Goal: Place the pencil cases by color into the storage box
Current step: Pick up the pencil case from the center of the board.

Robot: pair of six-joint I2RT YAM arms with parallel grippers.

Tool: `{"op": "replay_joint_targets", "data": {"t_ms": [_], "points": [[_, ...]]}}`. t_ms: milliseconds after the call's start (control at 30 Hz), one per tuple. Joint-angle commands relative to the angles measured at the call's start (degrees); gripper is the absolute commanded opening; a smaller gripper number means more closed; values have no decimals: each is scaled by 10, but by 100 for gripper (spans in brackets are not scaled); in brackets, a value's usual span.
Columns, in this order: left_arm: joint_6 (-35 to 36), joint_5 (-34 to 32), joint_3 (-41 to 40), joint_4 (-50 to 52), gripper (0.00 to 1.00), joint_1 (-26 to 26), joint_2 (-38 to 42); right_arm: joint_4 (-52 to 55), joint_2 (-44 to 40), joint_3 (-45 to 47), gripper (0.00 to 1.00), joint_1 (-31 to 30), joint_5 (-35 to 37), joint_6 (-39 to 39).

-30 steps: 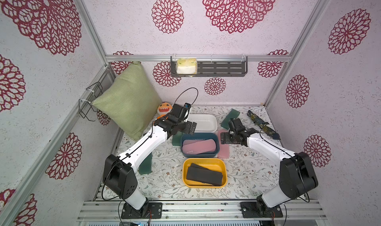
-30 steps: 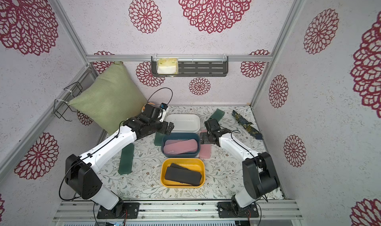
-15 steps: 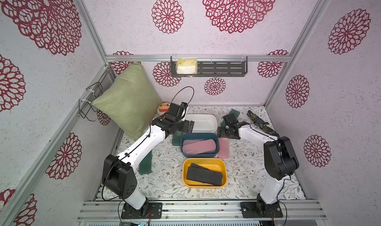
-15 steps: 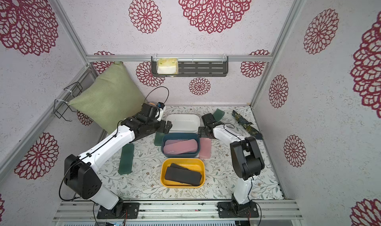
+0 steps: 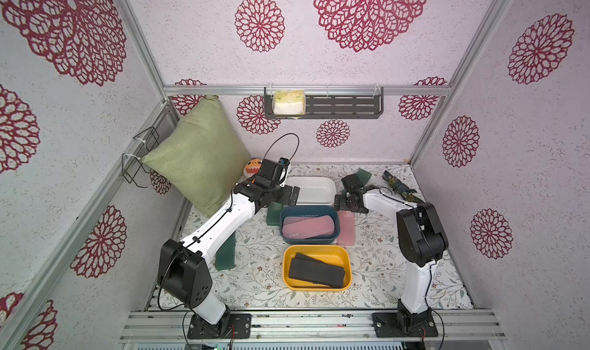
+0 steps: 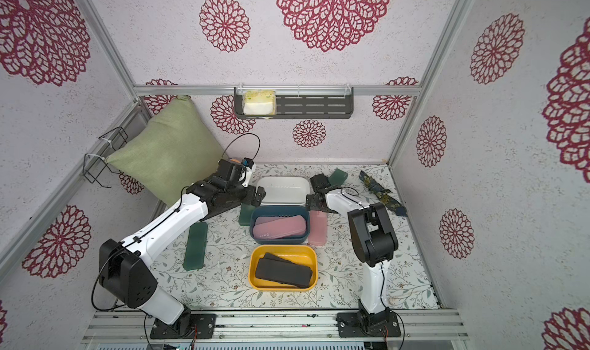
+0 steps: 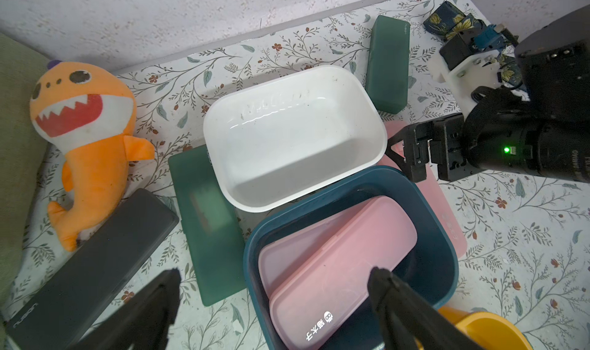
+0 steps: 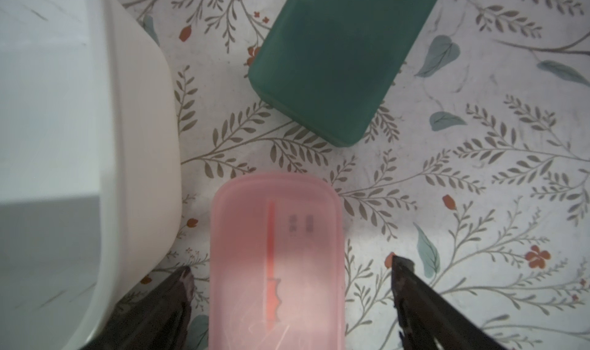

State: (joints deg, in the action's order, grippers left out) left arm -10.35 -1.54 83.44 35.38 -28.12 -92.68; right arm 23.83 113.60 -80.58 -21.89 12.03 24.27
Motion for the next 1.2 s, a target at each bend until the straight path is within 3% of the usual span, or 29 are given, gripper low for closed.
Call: {"op": "replay_joint_targets", "data": {"t_ms": [0, 533, 900, 1167], "points": [[9, 5, -3, -6, 99, 5, 5, 5, 15, -16, 99, 3, 12, 11], [13, 13, 5, -3, 99, 7, -7, -11, 44, 11, 99, 13, -3, 10], [13, 22, 10, -1, 99, 6, -14, -17, -15, 107, 99, 47, 17, 2], [13, 26, 11, 2, 99, 7, -20, 5, -37, 123, 99, 48, 17, 9]]}}
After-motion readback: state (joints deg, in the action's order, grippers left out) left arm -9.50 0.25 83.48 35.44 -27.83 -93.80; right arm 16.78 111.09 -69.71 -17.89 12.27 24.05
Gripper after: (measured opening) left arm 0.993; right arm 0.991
